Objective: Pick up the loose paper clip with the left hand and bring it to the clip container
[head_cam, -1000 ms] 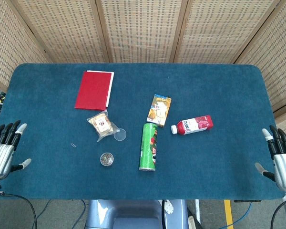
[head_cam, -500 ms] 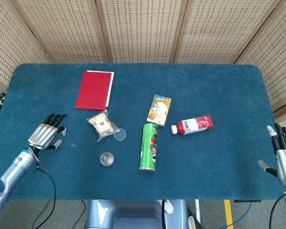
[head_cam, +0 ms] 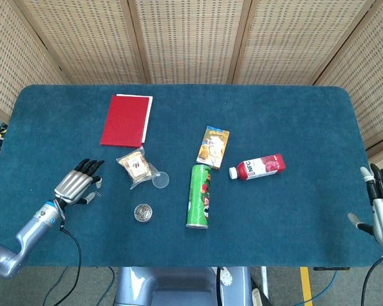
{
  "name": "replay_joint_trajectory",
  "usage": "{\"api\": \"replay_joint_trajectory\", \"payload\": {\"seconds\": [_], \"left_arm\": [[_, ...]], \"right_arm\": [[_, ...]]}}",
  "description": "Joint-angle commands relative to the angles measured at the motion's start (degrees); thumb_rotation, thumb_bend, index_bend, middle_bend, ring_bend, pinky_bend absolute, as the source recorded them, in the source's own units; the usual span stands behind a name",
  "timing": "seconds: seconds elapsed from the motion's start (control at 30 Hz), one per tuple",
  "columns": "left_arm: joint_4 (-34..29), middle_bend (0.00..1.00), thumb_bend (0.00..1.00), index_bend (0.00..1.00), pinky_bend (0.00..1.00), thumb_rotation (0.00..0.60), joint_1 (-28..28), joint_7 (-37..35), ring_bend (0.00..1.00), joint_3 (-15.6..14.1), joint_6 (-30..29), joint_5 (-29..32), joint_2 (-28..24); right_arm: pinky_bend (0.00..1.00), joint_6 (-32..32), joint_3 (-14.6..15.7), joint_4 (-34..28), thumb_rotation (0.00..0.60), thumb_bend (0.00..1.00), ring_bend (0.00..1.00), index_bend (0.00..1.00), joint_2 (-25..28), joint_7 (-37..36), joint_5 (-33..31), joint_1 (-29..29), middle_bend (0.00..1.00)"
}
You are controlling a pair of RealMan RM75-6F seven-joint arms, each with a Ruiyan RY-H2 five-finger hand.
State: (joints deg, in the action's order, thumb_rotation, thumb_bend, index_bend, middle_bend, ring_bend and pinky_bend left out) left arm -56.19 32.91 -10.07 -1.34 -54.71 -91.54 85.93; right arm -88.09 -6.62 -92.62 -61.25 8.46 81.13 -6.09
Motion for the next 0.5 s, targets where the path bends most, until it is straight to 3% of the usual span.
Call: {"api": "replay_joint_trajectory", "payload": {"seconds": [0.03, 0.5], "left_arm": [[2.0, 0.00, 0.39, 0.47, 0.00, 0.600, -0.4, -1.1, 0.00, -0.7, -1.0, -0.3, 1.7], [9.2, 0.00, 0.40, 0.47, 0.00, 0.600, -1.5, -4.5, 0.00, -2.6, -4.0, -1.0, 5.8]], "right_arm": [[0.00, -0.1, -0.2, -0.2, 0.600, 0.00, 0.00, 0.00, 0.1, -0.3, 0.0, 0.2, 0.00], [0.00, 0.0, -0.4, -0.6, 0.600, 0.00, 0.00, 0.00, 0.5, -1.8, 0.5, 0.6, 0.00]]}}
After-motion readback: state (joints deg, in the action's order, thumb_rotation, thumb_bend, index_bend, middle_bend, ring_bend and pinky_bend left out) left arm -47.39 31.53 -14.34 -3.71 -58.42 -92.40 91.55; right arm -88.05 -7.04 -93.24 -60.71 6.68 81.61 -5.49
